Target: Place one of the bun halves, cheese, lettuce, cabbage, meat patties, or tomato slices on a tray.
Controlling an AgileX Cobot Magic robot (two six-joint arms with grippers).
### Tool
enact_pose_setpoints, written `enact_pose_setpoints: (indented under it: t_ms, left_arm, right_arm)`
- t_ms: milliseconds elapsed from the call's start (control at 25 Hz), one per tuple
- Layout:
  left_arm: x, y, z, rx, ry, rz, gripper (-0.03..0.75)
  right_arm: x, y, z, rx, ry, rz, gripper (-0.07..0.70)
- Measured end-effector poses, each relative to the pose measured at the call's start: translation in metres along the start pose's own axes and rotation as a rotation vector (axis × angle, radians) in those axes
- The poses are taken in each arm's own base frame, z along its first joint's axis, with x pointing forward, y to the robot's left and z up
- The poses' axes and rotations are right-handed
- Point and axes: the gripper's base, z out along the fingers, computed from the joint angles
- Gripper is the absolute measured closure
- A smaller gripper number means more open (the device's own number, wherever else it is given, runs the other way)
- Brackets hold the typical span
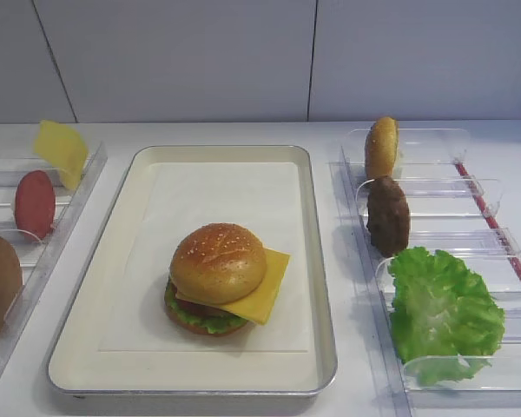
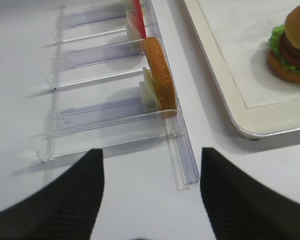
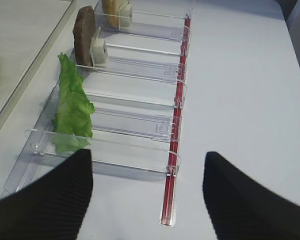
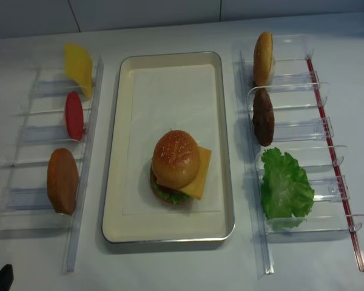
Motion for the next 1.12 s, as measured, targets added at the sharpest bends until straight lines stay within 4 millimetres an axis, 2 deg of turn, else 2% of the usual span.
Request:
enact_pose_setpoints:
  t_ms: [1120]
  left_arm:
    - [0.0, 0.0, 0.0, 0.0, 0.0, 0.0, 0.302]
  right_arm:
    - [0.0, 0.0, 0.0, 0.0, 0.0, 0.002, 0.171]
